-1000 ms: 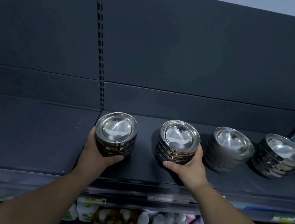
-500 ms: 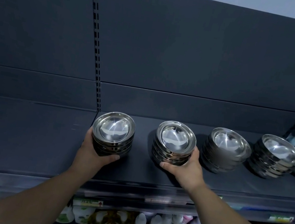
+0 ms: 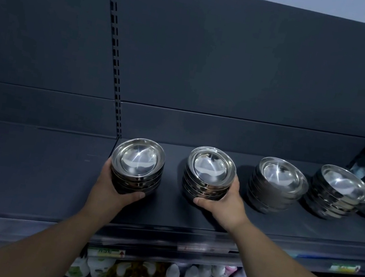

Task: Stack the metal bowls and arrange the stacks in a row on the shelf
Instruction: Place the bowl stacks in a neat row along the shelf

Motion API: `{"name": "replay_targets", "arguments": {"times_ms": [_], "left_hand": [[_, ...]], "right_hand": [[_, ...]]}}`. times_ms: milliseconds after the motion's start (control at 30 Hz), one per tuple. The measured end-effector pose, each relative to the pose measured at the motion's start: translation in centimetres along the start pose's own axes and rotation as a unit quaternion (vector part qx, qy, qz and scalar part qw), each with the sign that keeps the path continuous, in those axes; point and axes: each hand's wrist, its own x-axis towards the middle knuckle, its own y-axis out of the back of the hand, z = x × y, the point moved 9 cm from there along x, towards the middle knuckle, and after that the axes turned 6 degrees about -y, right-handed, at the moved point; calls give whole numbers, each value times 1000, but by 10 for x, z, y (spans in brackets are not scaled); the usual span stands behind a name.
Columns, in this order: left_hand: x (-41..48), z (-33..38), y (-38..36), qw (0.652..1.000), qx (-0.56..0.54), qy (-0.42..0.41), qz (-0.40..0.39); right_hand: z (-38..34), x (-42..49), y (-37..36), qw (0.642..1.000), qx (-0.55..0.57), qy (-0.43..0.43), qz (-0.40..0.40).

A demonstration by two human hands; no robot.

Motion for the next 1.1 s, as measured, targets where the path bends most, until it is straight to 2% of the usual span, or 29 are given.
{"name": "replay_targets", "arguments": {"times_ms": [300,467,600,800,900,967,1100], "left_hand": [[-6,-1,4,1000,10,22,3],[-34,1,9,991,86,64,78],[-59,10,-13,986,148,56,50],[-70,61,-107,984,146,-59,-86],[-77,85,-176,976,135,-82,-148],[-79,99,-214,982,102,-74,-144],[-74,102,-268,993,44,4,-108]], "right_hand": [[11,-4,-1,999,14,-28,-15],[29,-26,24,998,-20,-47,40],[36,-42,63,994,-69,-24,86],[65,-42,147,978,-115,-39,167],[87,-32,195,973,-114,-55,191],[104,-23,229,968,-110,-73,215],[133,-5,288,961,-90,-95,244]]}}
